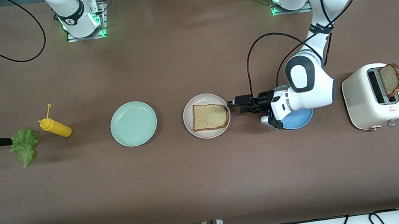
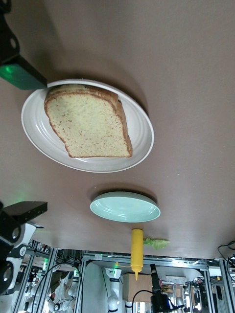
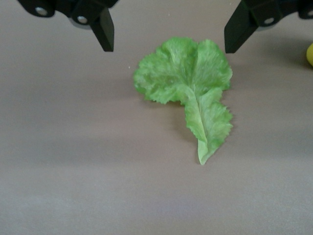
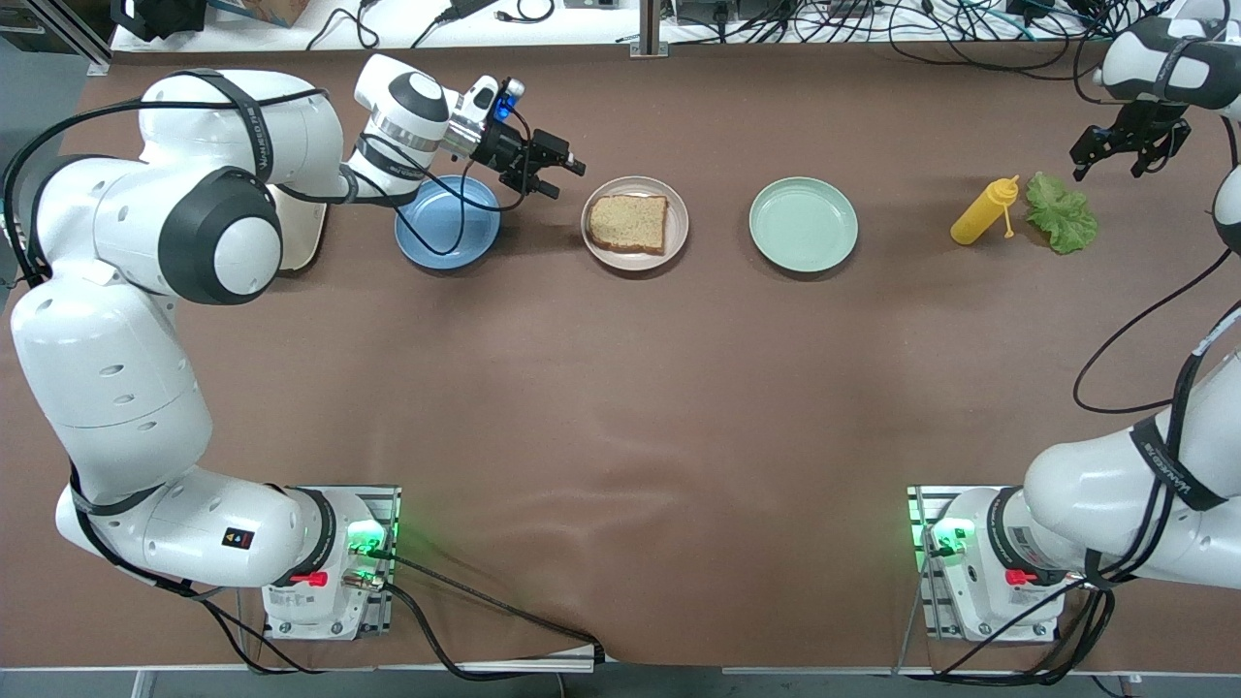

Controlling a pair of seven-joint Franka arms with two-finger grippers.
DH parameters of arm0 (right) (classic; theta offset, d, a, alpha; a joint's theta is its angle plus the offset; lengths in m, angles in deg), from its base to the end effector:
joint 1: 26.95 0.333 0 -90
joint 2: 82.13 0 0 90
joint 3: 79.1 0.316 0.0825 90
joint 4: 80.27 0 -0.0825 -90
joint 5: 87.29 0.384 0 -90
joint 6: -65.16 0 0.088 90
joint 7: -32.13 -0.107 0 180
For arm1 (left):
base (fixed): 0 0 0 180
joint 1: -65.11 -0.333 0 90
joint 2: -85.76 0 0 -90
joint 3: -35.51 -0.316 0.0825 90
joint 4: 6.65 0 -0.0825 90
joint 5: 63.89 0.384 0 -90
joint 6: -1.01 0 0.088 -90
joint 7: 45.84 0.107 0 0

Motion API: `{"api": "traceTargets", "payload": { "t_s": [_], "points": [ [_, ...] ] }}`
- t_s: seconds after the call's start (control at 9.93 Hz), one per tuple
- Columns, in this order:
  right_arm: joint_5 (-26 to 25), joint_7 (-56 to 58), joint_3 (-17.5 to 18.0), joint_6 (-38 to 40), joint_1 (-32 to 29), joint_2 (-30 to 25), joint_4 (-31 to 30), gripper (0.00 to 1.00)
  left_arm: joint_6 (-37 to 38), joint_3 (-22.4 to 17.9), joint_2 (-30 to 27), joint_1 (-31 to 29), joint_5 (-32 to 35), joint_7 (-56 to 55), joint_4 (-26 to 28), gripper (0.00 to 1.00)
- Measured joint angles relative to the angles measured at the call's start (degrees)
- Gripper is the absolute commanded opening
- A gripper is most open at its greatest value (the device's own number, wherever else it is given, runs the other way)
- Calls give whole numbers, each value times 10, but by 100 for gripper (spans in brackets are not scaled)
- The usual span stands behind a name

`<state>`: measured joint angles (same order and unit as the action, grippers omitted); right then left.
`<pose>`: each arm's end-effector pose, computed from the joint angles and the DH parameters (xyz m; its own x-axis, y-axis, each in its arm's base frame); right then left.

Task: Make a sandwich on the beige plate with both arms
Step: 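Withdraw the left gripper to the toaster while the right gripper nears the lettuce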

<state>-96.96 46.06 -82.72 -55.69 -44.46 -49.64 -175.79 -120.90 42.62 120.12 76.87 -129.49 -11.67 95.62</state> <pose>0.6211 -0.2438 0.2681 0.9852 -0.0328 -0.1684 -0.0109 -0.9916 0.1291 0.6023 -0.2421 0.2222 0.9888 -0.1427 -0.0432 -0.0462 -0.5689 0.8211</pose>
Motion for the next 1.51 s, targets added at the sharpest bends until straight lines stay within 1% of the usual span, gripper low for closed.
{"api": "traceTargets", "payload": {
  "t_s": [0.1,0.2,0.4,0.6,0.91,1.11,1.21,1.31,1.41,1.51],
  "points": [
    [3,1,0,-38,0,3,-16,100,0,-4,-8,-5,19,-21,-1,100],
    [4,1,1,-64,0,6,-28,100,0,-5,-19,-14,61,-51,-2,100],
    [4,3,2,-71,0,8,-38,100,3,-7,-47,-47,193,-148,-3,100],
    [4,17,3,-72,0,8,-38,100,24,-10,-62,-72,248,-209,-3,100],
    [4,27,15,-75,0,5,-38,100,32,-12,-63,-118,349,-234,-2,100],
    [5,37,18,-75,0,-1,-38,100,41,-13,-79,-162,438,-247,-4,100],
    [5,52,15,-75,-1,-3,-38,100,50,-14,-94,-185,476,-248,-4,100],
    [6,69,3,-70,-7,-13,-35,100,57,-14,-111,-203,511,-248,-5,100],
    [11,92,-13,-48,-22,-35,-33,100,65,-14,-127,-215,541,-248,-5,100],
    [19,118,-18,-25,-36,-51,-33,100,81,-14,-142,-220,557,-248,-5,100]
  ]
}}
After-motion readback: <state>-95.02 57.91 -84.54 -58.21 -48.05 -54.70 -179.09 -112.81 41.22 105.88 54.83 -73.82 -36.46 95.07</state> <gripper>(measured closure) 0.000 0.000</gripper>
